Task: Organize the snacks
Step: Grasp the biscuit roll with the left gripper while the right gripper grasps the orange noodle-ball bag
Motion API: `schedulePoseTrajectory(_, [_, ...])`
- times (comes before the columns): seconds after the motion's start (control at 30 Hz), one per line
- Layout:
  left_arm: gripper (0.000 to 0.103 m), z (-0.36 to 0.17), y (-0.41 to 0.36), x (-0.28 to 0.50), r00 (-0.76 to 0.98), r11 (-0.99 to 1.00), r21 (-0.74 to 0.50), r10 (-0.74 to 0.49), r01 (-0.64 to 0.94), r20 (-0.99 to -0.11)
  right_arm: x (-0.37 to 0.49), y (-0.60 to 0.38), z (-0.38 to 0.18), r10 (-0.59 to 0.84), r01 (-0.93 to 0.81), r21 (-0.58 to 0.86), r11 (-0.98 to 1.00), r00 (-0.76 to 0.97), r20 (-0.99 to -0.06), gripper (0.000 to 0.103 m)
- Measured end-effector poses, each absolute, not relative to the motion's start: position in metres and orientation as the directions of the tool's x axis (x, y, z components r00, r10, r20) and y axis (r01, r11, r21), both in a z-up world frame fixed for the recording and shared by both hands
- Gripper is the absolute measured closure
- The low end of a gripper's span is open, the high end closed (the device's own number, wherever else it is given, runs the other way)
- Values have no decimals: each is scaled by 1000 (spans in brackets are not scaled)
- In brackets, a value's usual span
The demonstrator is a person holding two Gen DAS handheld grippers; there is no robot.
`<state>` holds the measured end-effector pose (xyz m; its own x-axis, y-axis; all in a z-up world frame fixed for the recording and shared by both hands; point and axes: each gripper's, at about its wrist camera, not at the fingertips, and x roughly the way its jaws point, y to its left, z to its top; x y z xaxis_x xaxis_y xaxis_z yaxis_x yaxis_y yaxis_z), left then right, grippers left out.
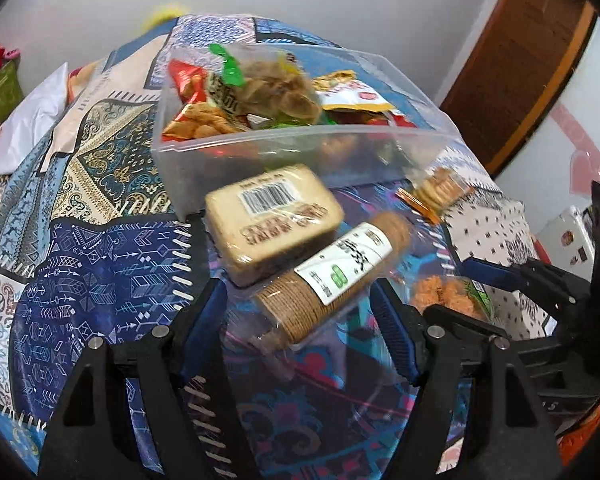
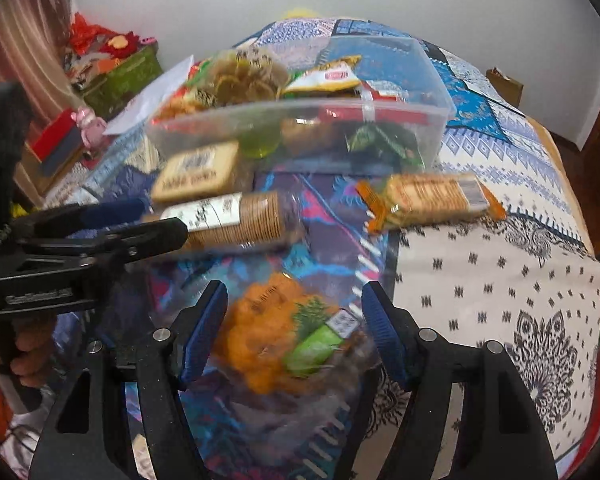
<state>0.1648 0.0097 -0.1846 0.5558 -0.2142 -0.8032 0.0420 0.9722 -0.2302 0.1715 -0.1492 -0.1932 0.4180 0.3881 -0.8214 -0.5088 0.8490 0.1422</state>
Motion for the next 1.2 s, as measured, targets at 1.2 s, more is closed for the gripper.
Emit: schedulePoseTrajectory(1.2, [62, -198, -19, 164, 508, 976, -186, -216, 109, -834, 165, -182, -197, 388, -558, 136, 819, 363, -847, 20])
